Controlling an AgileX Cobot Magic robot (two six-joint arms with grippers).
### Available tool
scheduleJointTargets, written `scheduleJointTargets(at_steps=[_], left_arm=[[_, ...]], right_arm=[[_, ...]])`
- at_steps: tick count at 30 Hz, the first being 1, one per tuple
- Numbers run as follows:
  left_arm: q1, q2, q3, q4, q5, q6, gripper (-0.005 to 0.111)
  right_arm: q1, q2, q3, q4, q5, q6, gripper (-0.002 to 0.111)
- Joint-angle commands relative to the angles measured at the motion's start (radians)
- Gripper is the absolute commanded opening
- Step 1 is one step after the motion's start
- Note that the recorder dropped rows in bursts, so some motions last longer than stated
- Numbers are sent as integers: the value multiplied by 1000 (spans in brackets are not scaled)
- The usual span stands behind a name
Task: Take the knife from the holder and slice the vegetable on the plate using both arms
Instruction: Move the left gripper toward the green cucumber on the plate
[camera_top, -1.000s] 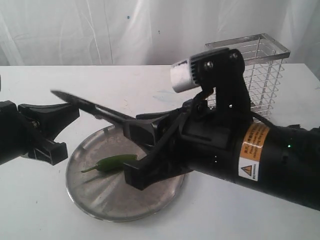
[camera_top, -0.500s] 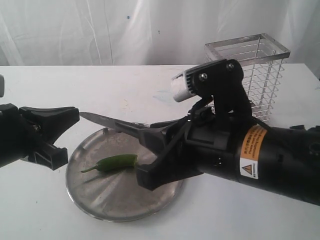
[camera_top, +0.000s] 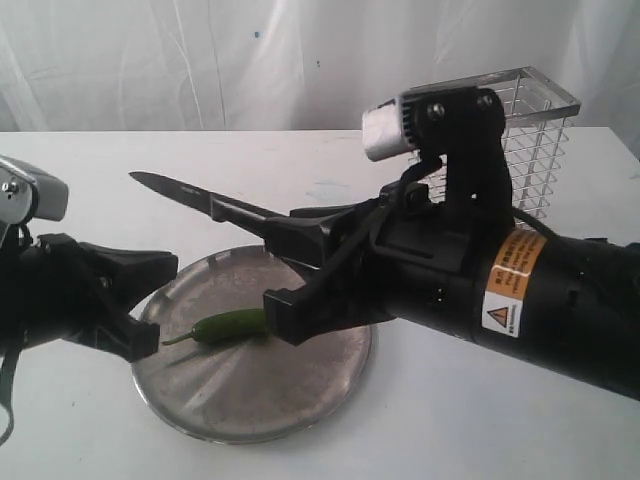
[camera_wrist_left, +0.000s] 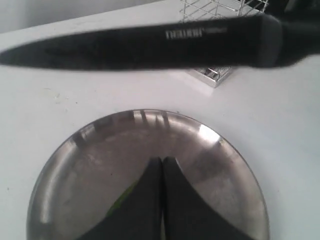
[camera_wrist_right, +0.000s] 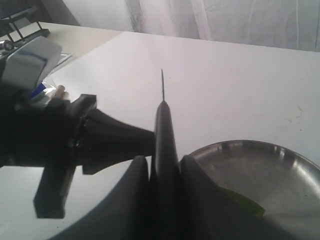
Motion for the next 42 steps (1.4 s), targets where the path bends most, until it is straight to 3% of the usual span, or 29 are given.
scheduleJointTargets(at_steps=[1,13,24,32,35,39,42], left_arm=[[-6,41,-80,-50,-22,53,0],[-6,53,-182,-40,-15,53,0],[-6,51,-182,91,47,-9,0],[-6,51,-182,272,178,-123,1],[-6,53,-178,345,175,-134,10],[-6,82,-172,554,154,-139,32],[-6,142,-174,607,154,-127,48]], right_arm=[[21,-12,0,1,-12,-8,0],[21,-12,0,-3,110,-8,0],[-13,-8,0,81,162,0,0],[-111,-12,0,141,112,0,0],[-119,-12,0,141,192,0,0],[-119,-12,7,141,232,0,0],[-119,-12,11,141,224,2,0]])
